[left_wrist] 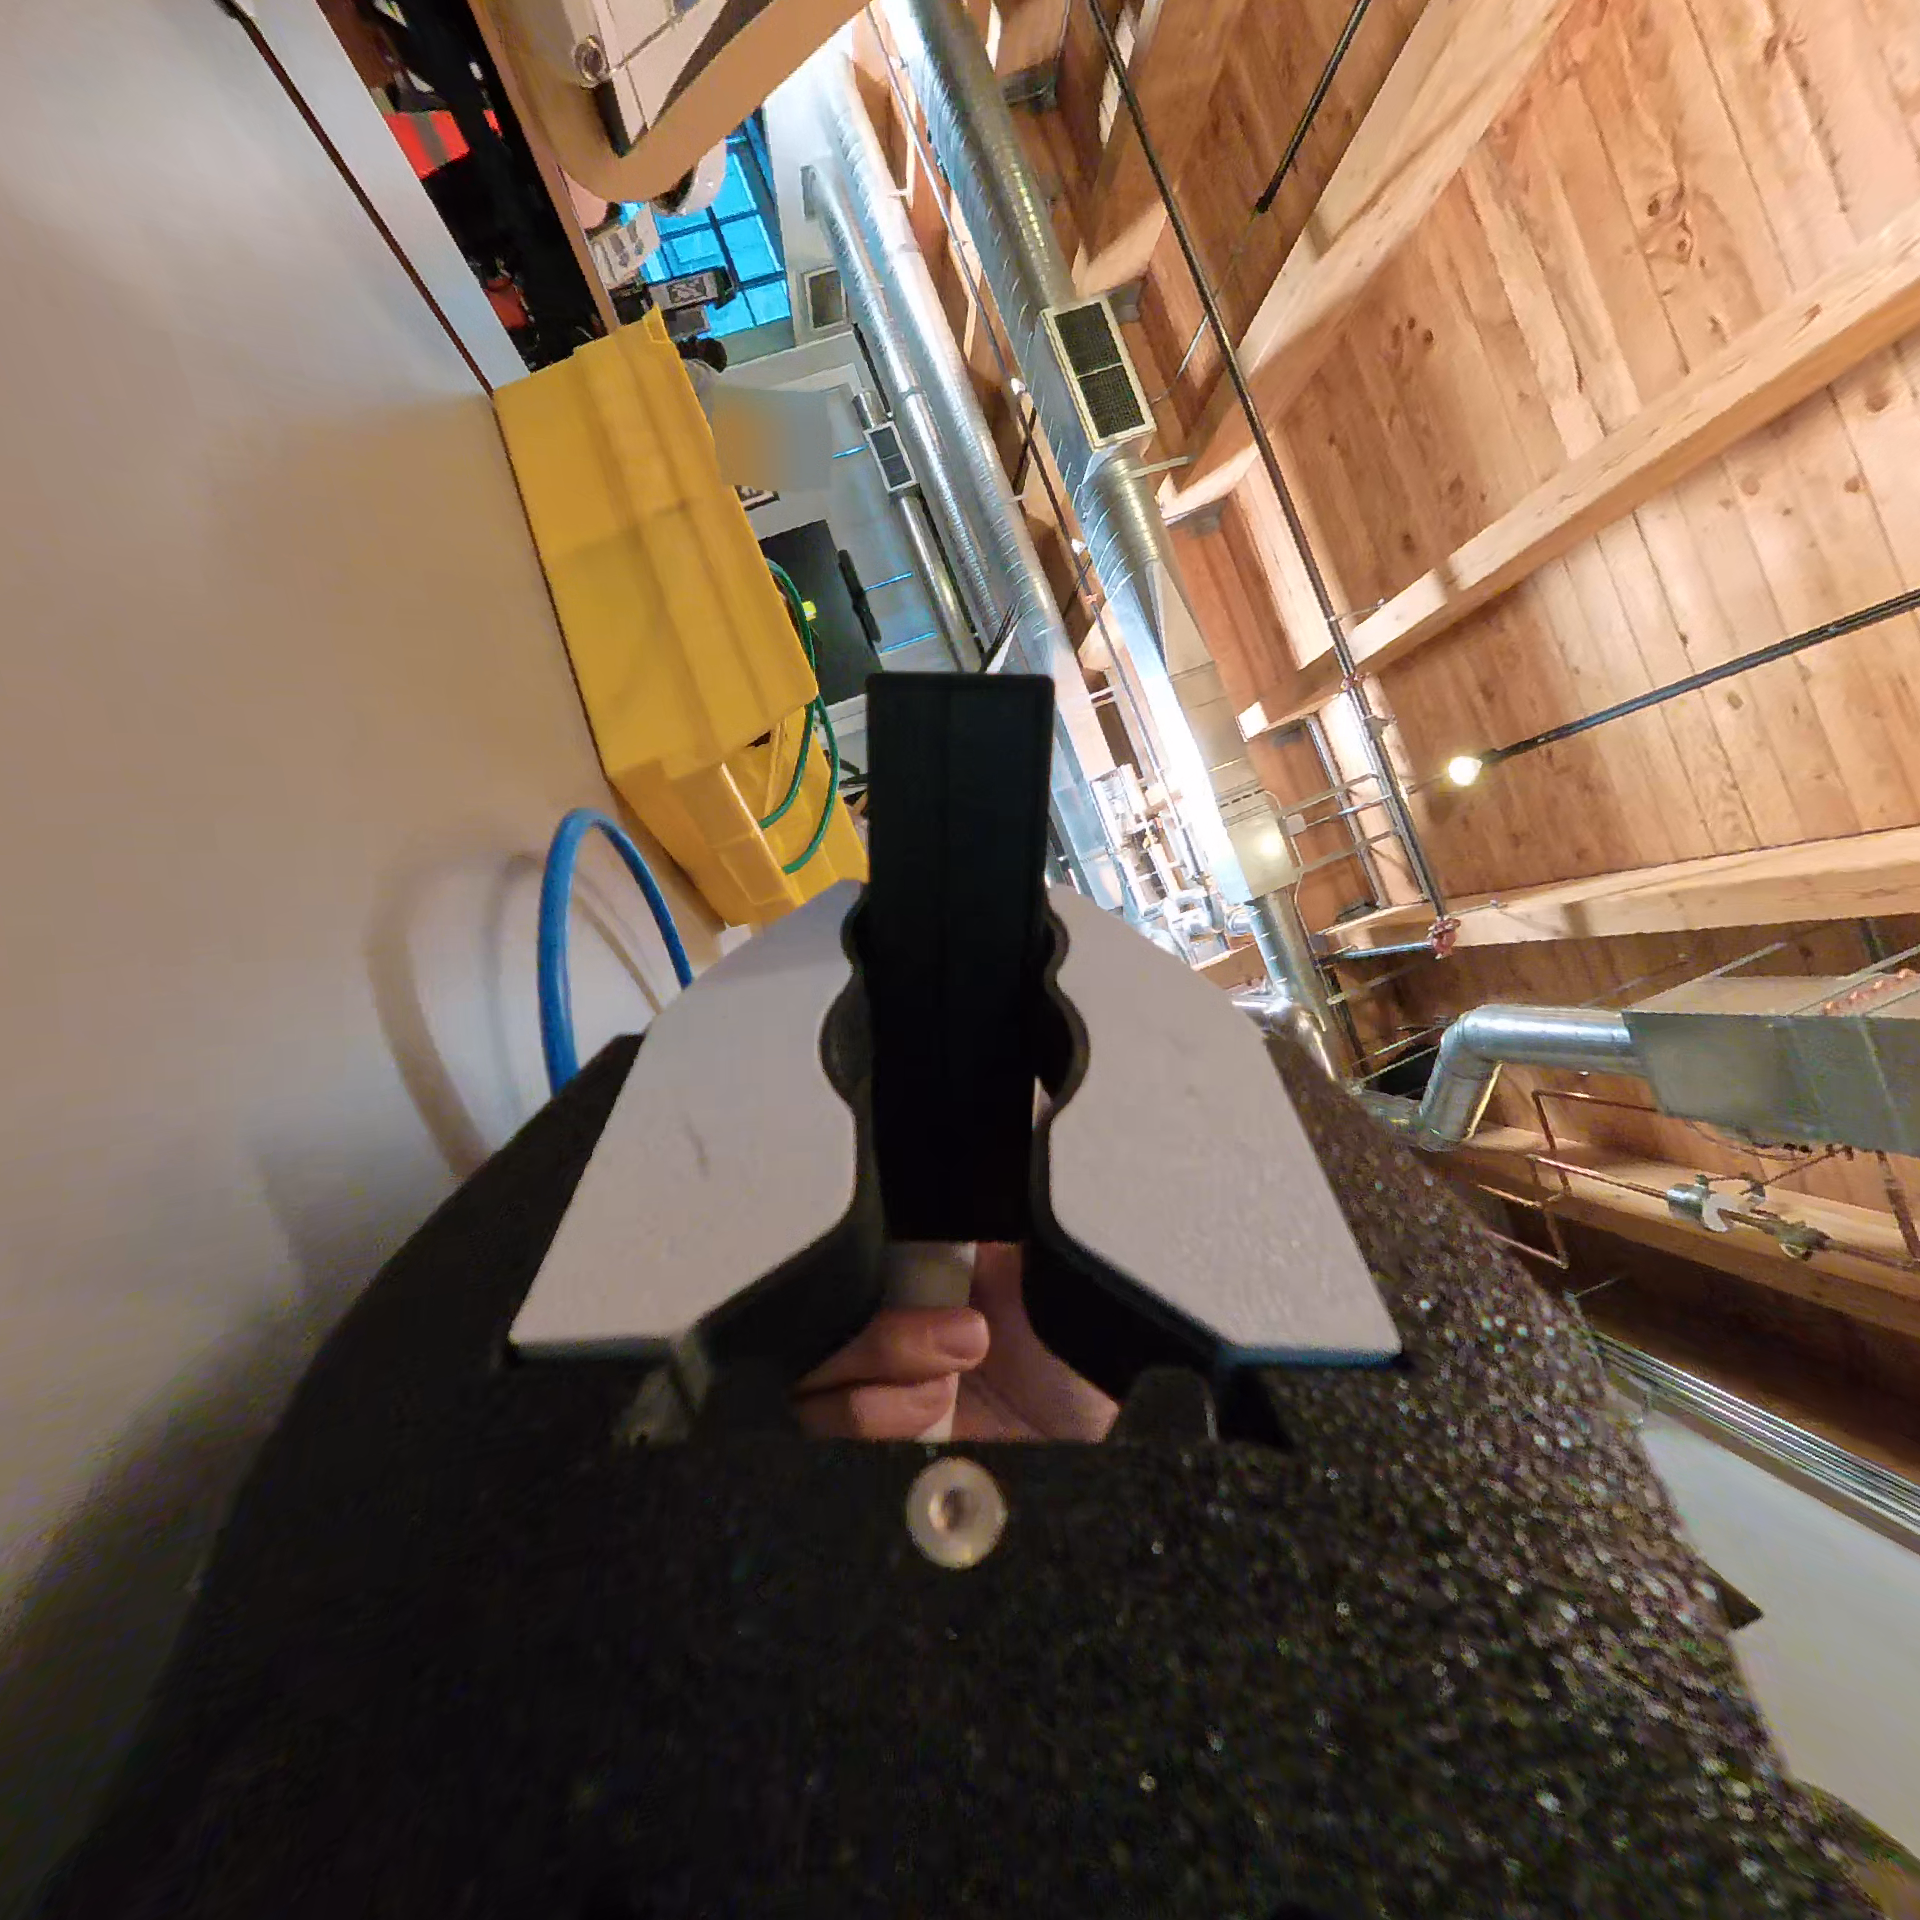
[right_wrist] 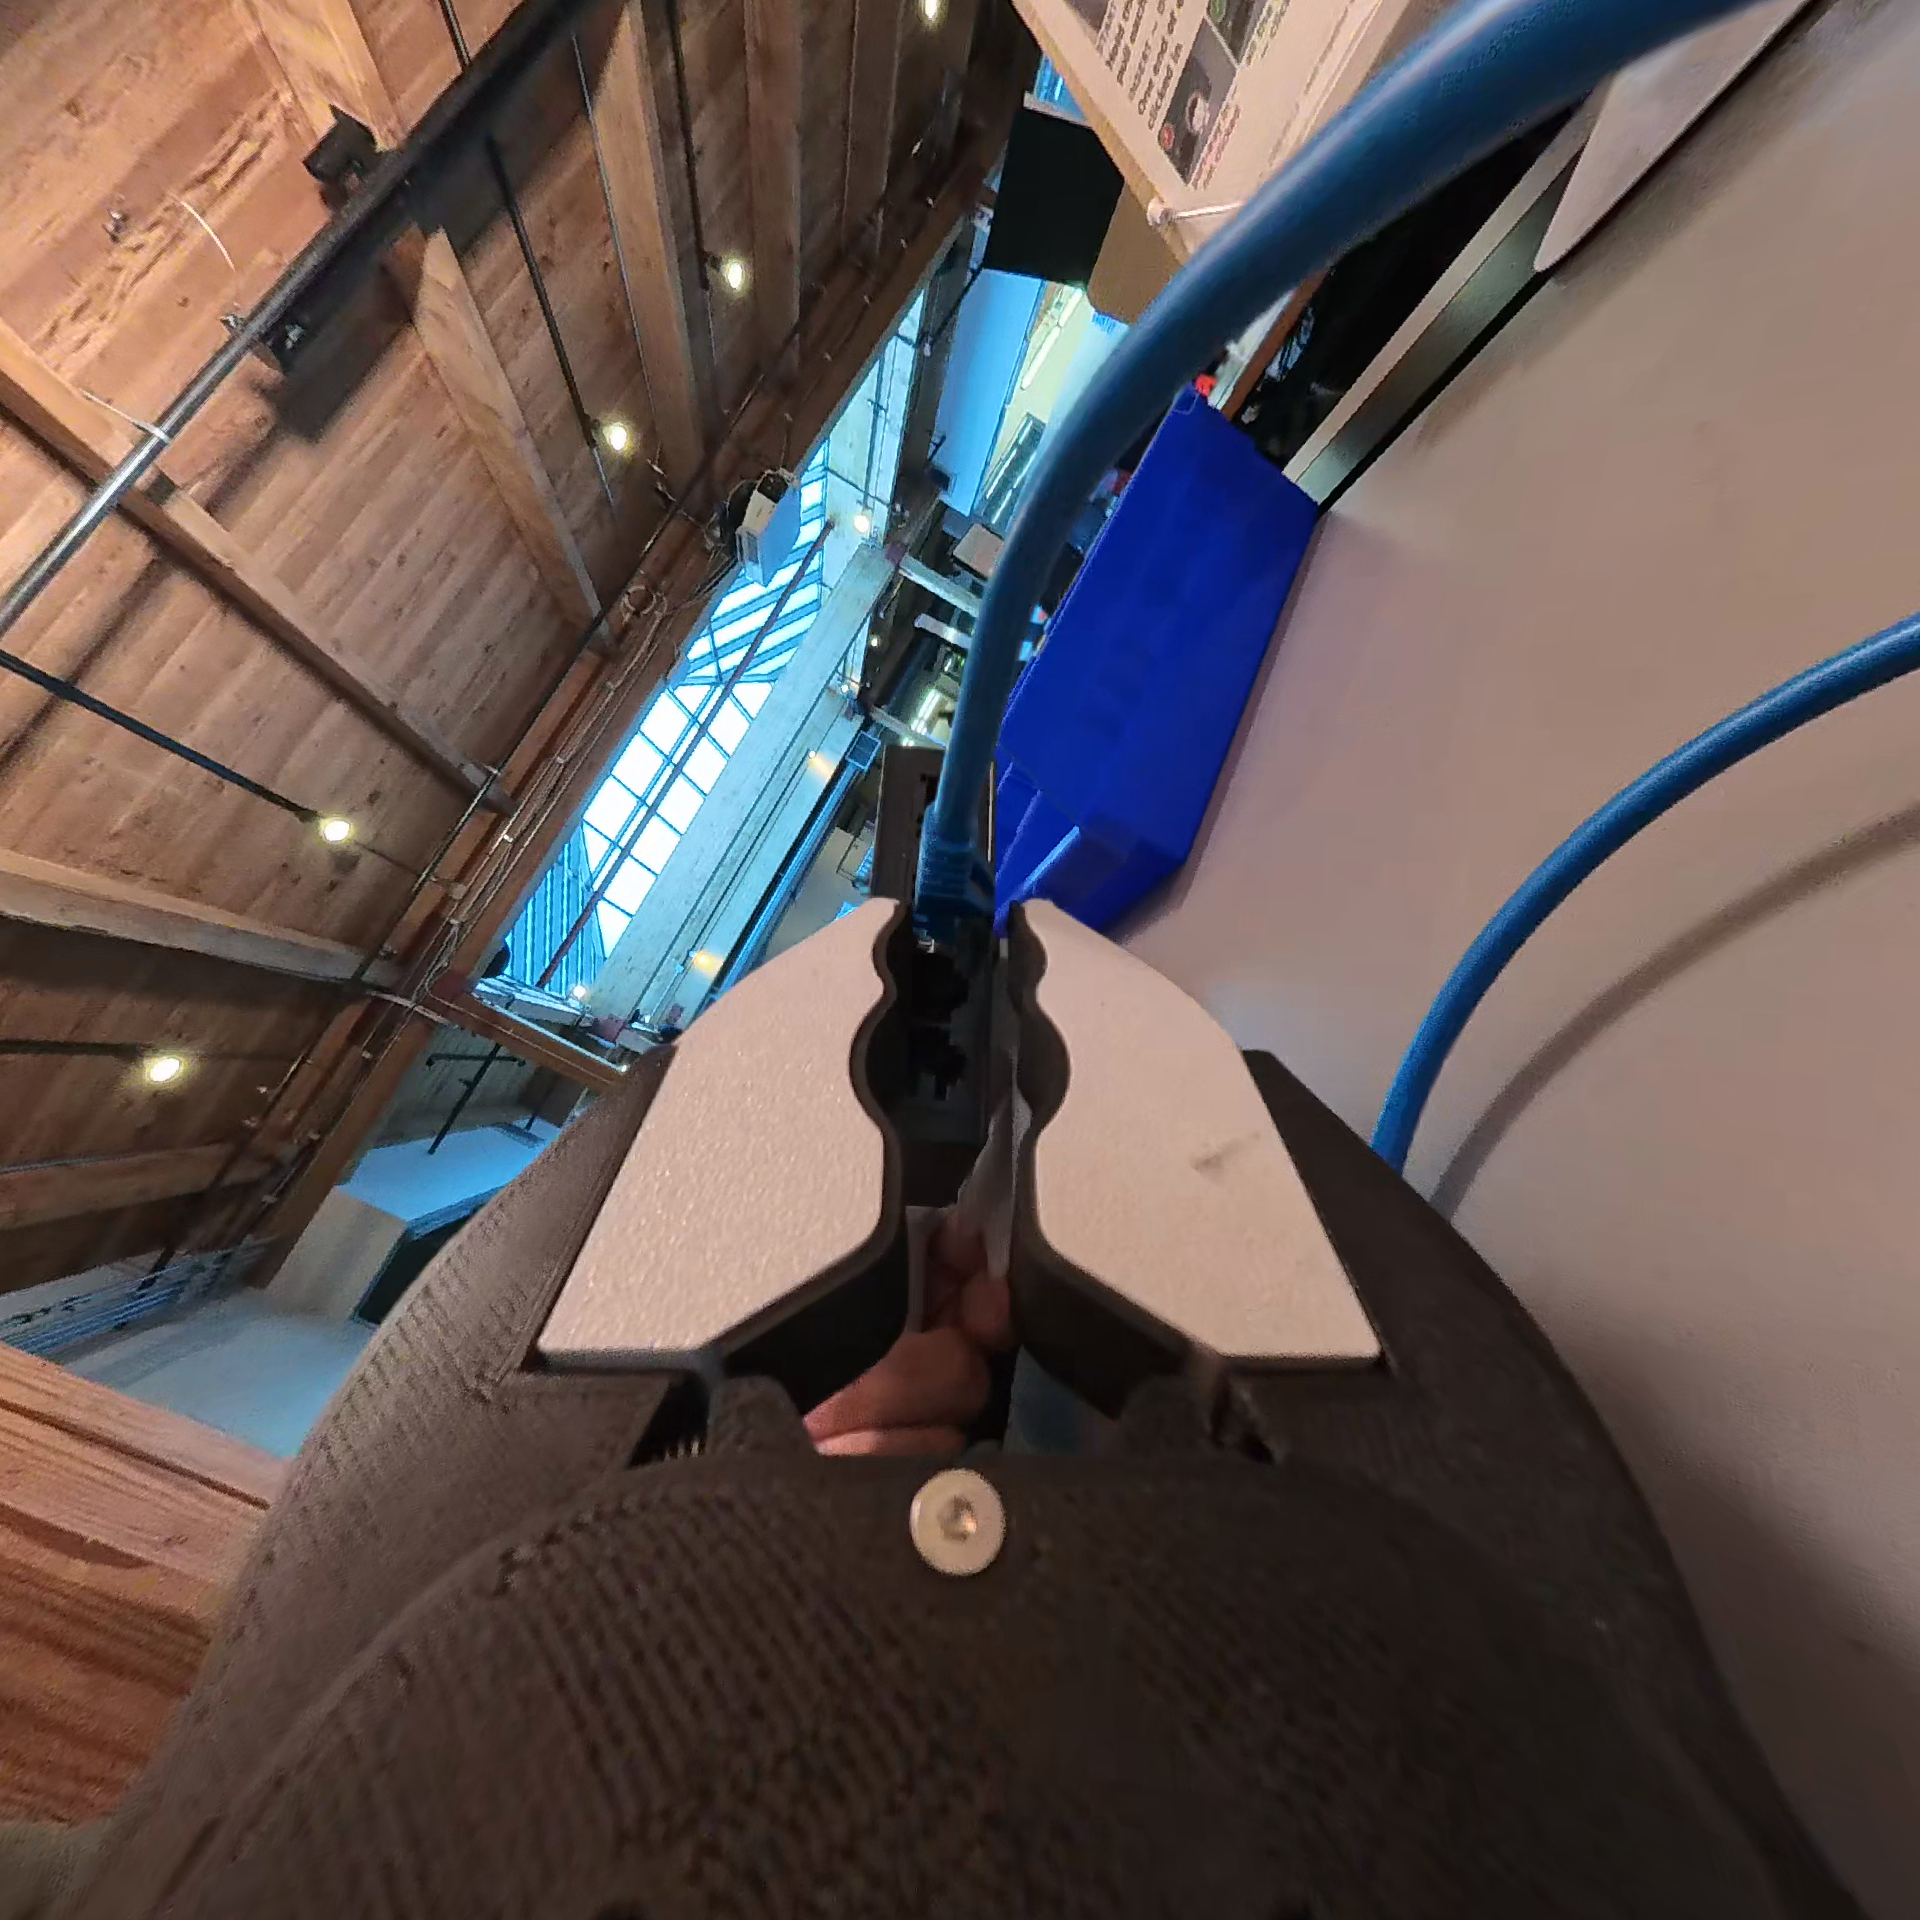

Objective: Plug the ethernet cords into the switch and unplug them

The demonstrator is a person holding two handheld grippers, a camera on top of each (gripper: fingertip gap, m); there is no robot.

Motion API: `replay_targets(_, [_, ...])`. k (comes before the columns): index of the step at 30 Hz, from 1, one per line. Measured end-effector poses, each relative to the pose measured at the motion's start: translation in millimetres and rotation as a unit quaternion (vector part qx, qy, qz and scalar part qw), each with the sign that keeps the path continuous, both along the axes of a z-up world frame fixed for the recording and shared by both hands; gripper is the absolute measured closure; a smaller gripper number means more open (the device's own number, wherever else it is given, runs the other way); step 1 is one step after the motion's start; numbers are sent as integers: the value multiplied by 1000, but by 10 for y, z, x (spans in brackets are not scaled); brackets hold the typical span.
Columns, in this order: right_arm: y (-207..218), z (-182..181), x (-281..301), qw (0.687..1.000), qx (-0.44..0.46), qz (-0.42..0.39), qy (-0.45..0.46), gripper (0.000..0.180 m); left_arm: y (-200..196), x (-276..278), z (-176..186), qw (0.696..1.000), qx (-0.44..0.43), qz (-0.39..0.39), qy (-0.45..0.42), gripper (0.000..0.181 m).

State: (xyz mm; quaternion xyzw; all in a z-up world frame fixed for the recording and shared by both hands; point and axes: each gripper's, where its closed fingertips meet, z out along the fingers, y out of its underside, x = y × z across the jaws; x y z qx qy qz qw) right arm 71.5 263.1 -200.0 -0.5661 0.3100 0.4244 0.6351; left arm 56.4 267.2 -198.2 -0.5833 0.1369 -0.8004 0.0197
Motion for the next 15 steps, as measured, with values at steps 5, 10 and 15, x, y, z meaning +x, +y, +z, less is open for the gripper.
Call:
replay_targets(5, [-2,-11,12,1000,8,-11,6,165,-18,11,-27,1000,-4,-2,2,154])
replay_targets(10, [-20,-29,48,999,14,-28,19,165,-78,30,-53,1000,4,-12,7,153])
replay_targets(15, [-43,-35,65,998,36,-37,40,165,-108,44,-62,1000,19,-14,10,154])
